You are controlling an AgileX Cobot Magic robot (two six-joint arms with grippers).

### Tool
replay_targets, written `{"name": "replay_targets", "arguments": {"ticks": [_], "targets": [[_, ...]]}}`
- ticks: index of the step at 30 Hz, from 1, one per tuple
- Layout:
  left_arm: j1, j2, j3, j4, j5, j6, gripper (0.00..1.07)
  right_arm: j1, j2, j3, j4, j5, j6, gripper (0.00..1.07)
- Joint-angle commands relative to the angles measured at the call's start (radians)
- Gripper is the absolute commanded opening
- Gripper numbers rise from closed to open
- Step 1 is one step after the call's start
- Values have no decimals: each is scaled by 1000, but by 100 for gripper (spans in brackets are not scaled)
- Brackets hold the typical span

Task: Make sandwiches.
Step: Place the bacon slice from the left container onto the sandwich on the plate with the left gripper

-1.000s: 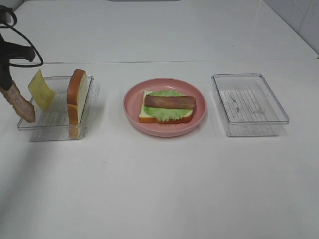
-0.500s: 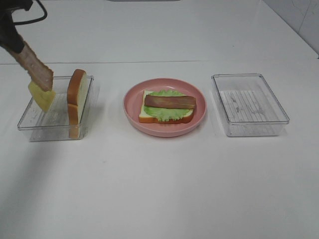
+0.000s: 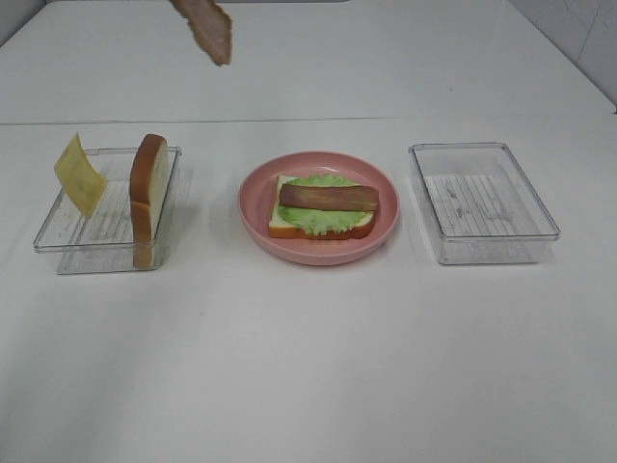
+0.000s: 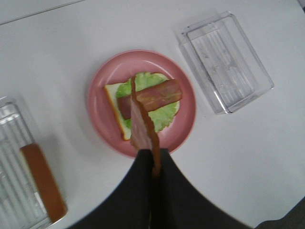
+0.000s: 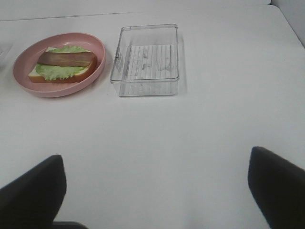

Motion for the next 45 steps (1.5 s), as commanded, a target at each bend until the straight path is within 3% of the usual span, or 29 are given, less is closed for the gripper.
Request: {"name": "replay_targets", "arguments": {"ticks": [1, 17, 27, 31, 41, 43, 45], "targets": [[-57, 106, -74, -41, 5, -10, 0, -1, -24, 2, -5, -5, -13, 98], [-203, 472, -329, -193, -59, 5, 0, -1, -24, 2, -5, -5, -13, 98], [-218, 589, -345, -256, -150, 25, 0, -1, -24, 2, -5, -5, -13, 98], [-218, 621, -346, -263, -136, 69, 0, -1, -24, 2, -4, -5, -13, 98], [-216, 638, -346, -115, -122, 46, 0, -1, -24, 2, -2, -5, -13, 98], [-216, 637, -346, 8, -118, -8, 0, -1, -24, 2, -2, -5, -13, 98], [-216, 637, -346, 35, -116, -22, 0, -1, -24, 2, -2, -5, -13, 98]]}}
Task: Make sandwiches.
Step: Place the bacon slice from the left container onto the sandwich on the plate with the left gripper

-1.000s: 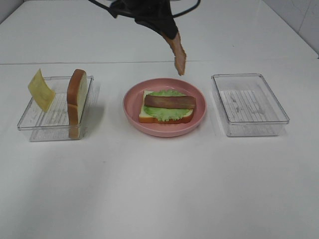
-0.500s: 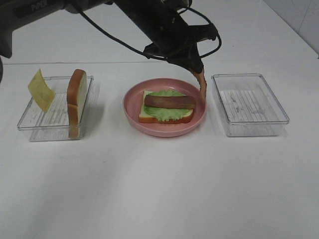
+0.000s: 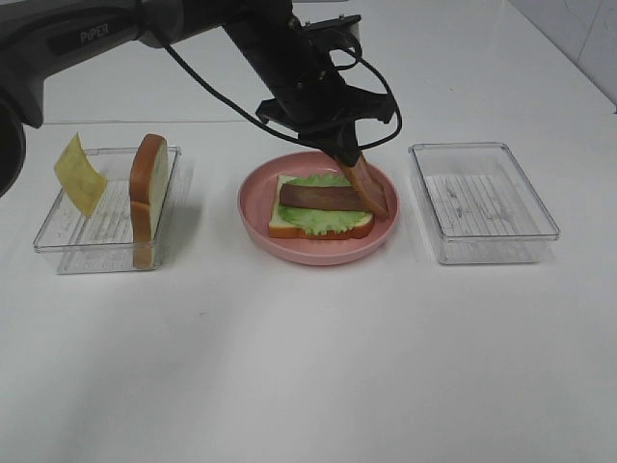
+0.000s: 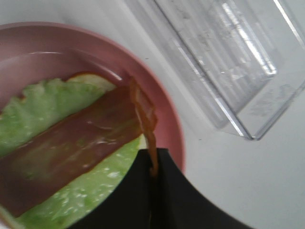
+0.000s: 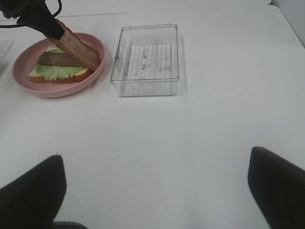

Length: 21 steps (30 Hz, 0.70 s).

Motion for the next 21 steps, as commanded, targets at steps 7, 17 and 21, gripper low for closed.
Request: {"name": "replay_targets", "arguments": {"ticks": [7, 17, 21], "targets": [[-3, 3, -5, 169, 30, -67, 0, -1, -24, 2, -2, -5, -13, 98], [-3, 4, -5, 198, 31, -82, 0, -1, -24, 2, -2, -5, -13, 98], [-3, 4, -5, 231, 36, -92, 0, -1, -24, 2, -2, -5, -13, 98]]}}
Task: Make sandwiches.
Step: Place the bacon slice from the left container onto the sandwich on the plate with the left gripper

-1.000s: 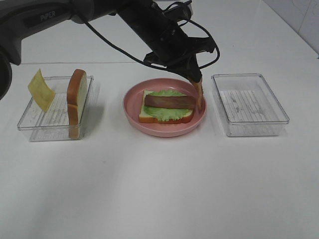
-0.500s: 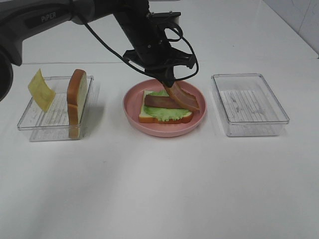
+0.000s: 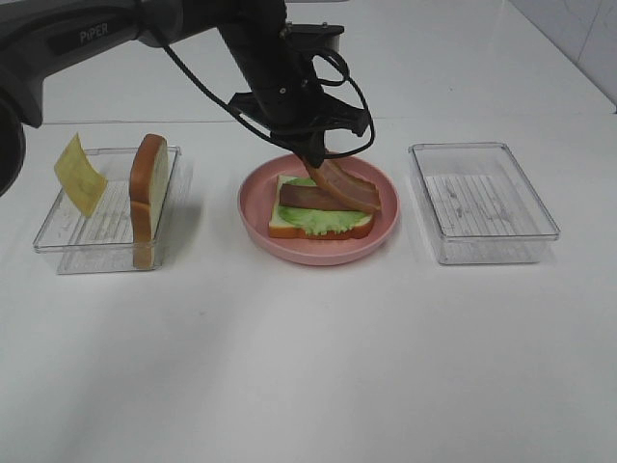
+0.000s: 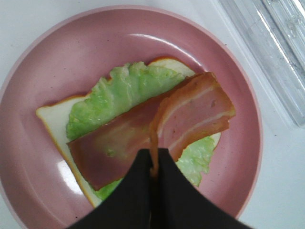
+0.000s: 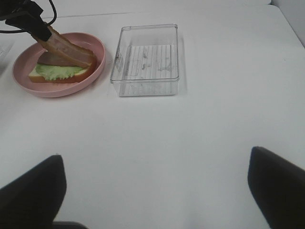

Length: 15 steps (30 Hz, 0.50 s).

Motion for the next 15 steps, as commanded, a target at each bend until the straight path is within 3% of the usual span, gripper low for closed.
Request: {"name": "replay_targets", "arguments": {"ticks": [1, 7, 10, 11, 12, 13, 14, 15], "targets": [[-3, 4, -5, 16, 11, -9, 0, -1, -24, 2, -2, -5, -13, 98], [-3, 4, -5, 35, 21, -18, 0, -1, -24, 2, -2, -5, -13, 98], [2, 4, -5, 37, 21, -28, 9, -1, -24, 2, -2, -5, -13, 98], [2, 4, -5, 49, 21, -28, 25, -1, -24, 2, -2, -5, -13, 98], [2, 4, -5, 49, 21, -28, 25, -1, -24, 2, -2, -5, -13, 98], [2, 3, -5, 66, 21, -30, 45, -1, -24, 2, -2, -5, -13, 98], [2, 3, -5, 69, 20, -32, 56, -1, -24, 2, -2, -5, -13, 98], [2, 3, -5, 69, 20, -32, 56, -1, -24, 2, -2, -5, -13, 98]]}}
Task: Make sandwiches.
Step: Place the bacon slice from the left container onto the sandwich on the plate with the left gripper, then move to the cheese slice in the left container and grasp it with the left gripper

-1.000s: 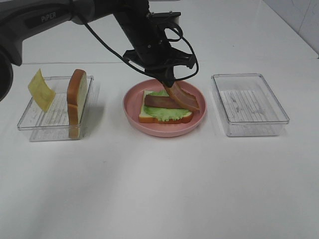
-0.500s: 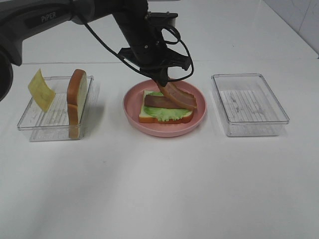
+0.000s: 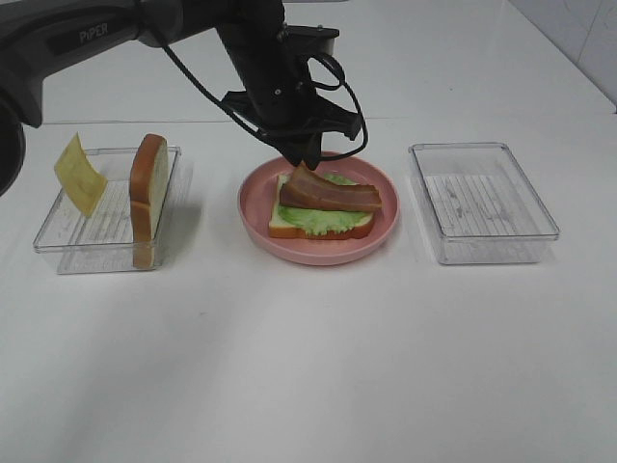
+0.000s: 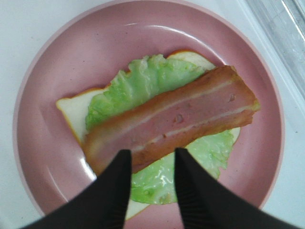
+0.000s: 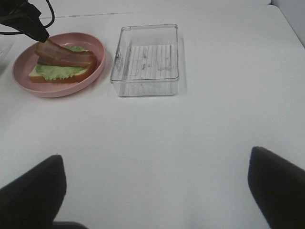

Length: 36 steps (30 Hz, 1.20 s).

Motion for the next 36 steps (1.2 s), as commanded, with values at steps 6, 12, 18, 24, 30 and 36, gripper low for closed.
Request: {"name": "replay_targets", "arguments": {"ticks": [6, 12, 18, 24, 30, 36], "targets": [[2, -27, -5, 16, 27, -14, 102, -1, -24, 2, -2, -5, -13, 98], [2, -68, -6, 16, 118, -14, 102, -1, -24, 2, -1, -5, -13, 98], [14, -130, -6, 41, 181, -44, 102, -1, -24, 2, -1, -5, -13, 98], [65, -217, -3, 43, 181, -59, 102, -1, -24, 2, 2, -5, -13, 98], [136, -257, 20, 47, 181, -60, 101, -1, -24, 2, 3, -5, -13, 98], [311, -327, 173, 54, 181, -53, 100, -1, -24, 2, 6, -5, -13, 98]]}}
